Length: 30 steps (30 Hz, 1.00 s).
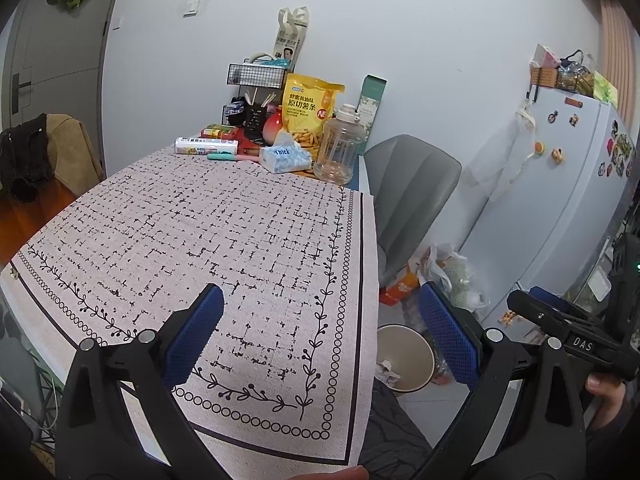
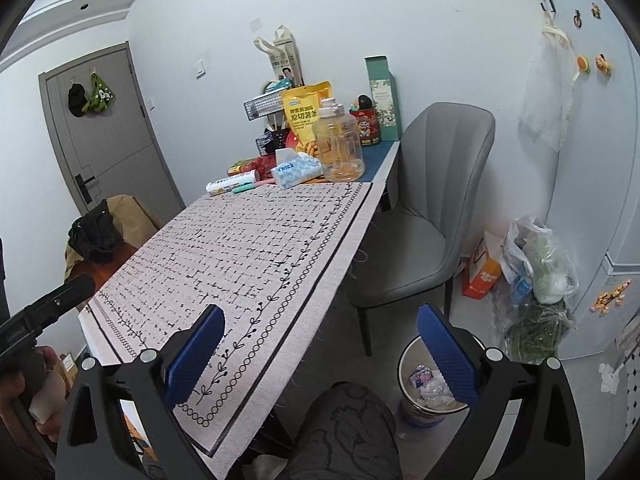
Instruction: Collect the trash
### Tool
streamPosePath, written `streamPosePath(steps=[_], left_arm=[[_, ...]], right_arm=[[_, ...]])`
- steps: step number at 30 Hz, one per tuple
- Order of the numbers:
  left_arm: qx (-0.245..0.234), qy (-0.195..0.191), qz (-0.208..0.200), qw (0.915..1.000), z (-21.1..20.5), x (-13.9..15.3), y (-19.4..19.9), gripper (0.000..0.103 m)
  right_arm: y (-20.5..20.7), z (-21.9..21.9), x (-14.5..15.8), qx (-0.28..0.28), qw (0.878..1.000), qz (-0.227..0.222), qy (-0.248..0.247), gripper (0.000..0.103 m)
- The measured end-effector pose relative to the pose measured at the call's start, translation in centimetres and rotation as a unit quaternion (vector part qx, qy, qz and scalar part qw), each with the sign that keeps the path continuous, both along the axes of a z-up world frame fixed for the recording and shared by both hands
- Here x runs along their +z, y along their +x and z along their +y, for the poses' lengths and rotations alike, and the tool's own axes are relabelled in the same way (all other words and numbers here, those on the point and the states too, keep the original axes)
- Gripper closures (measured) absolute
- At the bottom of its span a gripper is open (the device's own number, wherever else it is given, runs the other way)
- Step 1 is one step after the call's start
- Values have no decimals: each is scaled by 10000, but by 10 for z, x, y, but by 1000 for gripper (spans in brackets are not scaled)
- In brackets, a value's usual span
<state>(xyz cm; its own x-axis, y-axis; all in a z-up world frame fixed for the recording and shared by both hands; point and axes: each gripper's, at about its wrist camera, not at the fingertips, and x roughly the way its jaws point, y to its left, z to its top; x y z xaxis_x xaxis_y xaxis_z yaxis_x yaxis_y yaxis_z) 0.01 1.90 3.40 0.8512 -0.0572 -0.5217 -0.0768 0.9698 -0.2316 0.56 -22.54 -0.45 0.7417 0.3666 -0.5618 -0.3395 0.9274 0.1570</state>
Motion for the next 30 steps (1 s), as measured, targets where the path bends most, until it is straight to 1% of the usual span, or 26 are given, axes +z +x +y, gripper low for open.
streamPosePath(steps=[3, 18, 30], left_arm=[[-6, -28, 15, 10000, 0, -1, 0, 6], [1, -126, 63, 9999, 9, -9, 2, 6], [7, -149, 69, 9999, 10, -10, 3, 6]], right_arm=[[1, -3, 0, 5, 9999, 68, 106, 8], [5, 1, -3, 35, 9999, 118, 79, 8], [7, 5, -8, -2, 9999, 163, 58, 8]])
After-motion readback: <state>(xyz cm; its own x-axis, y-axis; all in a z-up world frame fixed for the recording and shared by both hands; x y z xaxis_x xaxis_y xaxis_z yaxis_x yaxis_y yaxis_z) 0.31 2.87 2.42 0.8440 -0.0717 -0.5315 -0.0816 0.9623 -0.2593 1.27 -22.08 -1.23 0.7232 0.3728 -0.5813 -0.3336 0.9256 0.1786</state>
